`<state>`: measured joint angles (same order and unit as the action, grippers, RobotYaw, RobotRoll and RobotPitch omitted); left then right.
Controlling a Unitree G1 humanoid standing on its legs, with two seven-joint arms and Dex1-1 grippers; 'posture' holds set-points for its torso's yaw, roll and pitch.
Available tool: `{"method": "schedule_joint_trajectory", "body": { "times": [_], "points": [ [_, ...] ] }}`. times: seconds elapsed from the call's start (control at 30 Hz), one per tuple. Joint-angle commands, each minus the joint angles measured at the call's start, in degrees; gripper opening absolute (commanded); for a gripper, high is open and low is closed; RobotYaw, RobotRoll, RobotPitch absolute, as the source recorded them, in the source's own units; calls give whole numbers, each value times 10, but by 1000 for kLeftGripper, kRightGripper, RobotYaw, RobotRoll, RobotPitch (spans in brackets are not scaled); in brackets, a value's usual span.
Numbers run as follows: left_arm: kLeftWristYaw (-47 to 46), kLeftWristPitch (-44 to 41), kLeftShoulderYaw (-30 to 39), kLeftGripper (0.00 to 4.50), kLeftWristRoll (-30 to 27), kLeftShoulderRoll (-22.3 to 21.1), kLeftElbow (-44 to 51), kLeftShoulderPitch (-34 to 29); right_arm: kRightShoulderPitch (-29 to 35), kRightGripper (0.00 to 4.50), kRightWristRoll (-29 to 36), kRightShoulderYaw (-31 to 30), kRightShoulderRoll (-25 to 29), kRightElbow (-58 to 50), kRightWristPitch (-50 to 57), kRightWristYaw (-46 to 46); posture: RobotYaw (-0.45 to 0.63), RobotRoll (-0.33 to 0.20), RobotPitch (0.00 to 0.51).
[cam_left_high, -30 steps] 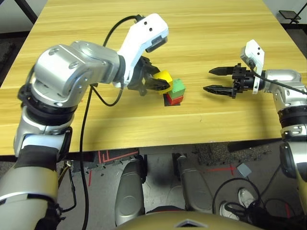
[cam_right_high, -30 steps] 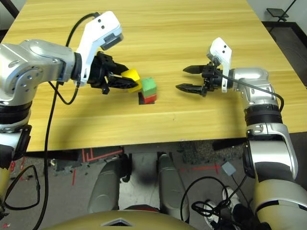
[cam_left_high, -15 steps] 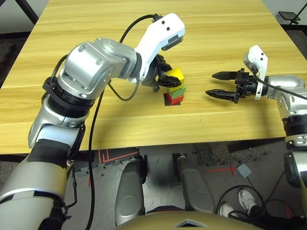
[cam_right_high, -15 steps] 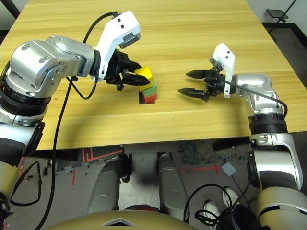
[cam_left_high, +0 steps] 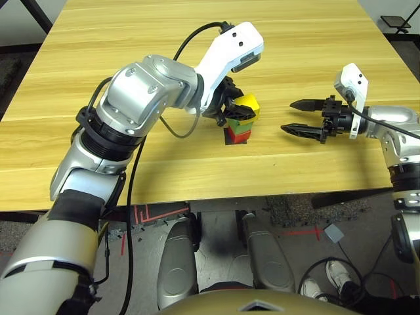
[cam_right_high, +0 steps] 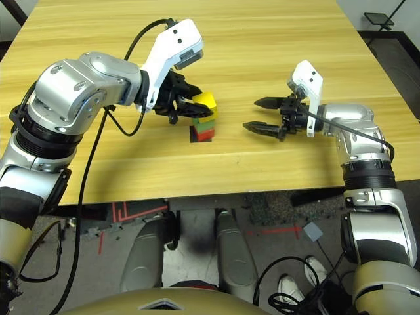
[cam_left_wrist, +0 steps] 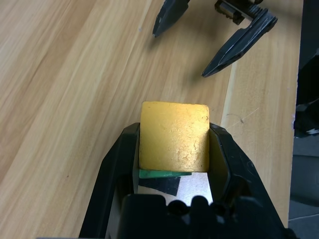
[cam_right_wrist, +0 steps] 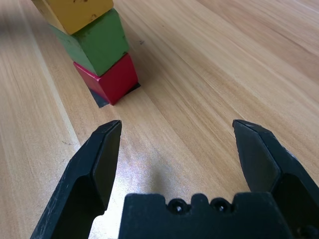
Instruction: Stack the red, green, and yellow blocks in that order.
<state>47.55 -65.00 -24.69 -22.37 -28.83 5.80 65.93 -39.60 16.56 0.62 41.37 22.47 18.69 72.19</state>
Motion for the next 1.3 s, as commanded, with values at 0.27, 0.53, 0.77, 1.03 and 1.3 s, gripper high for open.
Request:
{"method": "schedule_joint_trajectory", "body": {
  "times": [0.27,0.53,0.77,1.03,1.3],
  "points": [
    [24,-7,49,4455,-5,-40,6,13,-4,4500,5,10,15,8,1,6,29,61,217],
    [-31,-161,243,4455,-68,-109,82,-25,-46,4500,28,57,54,89,17,19,82,44,213],
    [-182,-86,375,4455,-9,-37,151,-256,-92,4500,0,123,50,285,-99,-135,113,15,213],
    [-289,227,391,4455,83,63,109,-442,-103,4500,1,196,52,430,-239,-321,93,-18,209],
    [-281,497,373,4455,124,74,11,-473,-88,4500,-2,232,64,492,-294,-379,49,-45,220]
  ]
}}
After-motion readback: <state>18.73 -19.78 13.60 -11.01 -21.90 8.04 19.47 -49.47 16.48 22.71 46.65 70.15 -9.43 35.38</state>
